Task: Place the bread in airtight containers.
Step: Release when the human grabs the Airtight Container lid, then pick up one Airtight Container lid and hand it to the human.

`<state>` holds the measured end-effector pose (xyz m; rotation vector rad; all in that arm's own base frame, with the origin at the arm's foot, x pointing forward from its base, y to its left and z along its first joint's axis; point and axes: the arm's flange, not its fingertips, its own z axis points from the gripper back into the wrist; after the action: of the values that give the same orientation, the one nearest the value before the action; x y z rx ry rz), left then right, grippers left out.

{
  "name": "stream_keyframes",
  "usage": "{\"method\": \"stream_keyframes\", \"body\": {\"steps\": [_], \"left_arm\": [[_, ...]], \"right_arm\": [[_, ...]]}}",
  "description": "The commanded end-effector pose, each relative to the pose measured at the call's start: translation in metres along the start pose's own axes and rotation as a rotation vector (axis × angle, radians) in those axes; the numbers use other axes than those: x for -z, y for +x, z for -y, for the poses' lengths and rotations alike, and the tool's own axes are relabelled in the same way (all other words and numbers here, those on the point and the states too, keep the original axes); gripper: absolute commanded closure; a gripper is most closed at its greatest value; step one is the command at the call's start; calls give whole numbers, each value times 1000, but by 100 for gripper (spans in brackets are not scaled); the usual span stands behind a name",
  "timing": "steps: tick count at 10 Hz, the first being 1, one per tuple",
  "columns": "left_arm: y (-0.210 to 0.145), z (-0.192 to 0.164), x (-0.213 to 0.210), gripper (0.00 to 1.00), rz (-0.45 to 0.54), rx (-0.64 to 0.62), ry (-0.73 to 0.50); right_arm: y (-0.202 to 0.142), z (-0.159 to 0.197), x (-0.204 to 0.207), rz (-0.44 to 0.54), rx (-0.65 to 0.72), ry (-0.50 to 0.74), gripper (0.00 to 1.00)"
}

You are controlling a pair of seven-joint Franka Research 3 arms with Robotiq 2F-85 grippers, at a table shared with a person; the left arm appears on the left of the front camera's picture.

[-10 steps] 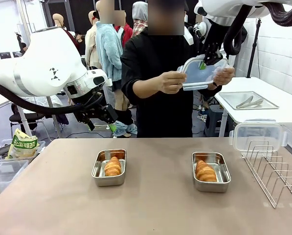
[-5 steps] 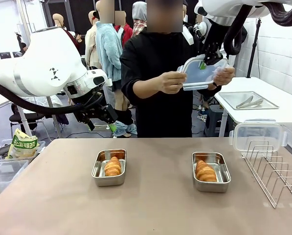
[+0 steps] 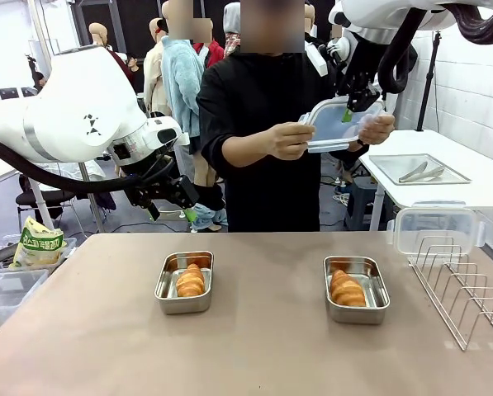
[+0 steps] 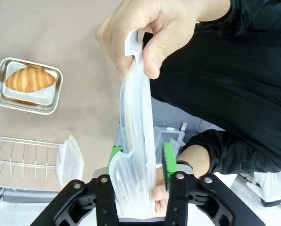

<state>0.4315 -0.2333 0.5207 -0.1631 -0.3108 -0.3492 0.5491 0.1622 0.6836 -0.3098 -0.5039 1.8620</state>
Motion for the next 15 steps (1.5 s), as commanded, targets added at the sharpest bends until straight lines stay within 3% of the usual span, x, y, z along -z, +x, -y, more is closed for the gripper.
{"method": "stream_keyframes", "body": {"steps": [1,6,8,9,15], "left_arm": [[-1,-1,-1,0,2,-2,2],[-1,-1,-1,0,2,-2,2],[-1,-1,-1,0,2,-2,2],[-1,-1,-1,0,2,-2,2],[-1,-1,-1,0,2,-2,2]], "right_arm": [[0,-1,0,4,2,10,1],[1,-2,3,-15,0,12,0],[5,-4,16,-24,-23,107,0],[1,-1,2,-2,-3,7,0],[1,-1,2,-2,-3,7,0]]}}
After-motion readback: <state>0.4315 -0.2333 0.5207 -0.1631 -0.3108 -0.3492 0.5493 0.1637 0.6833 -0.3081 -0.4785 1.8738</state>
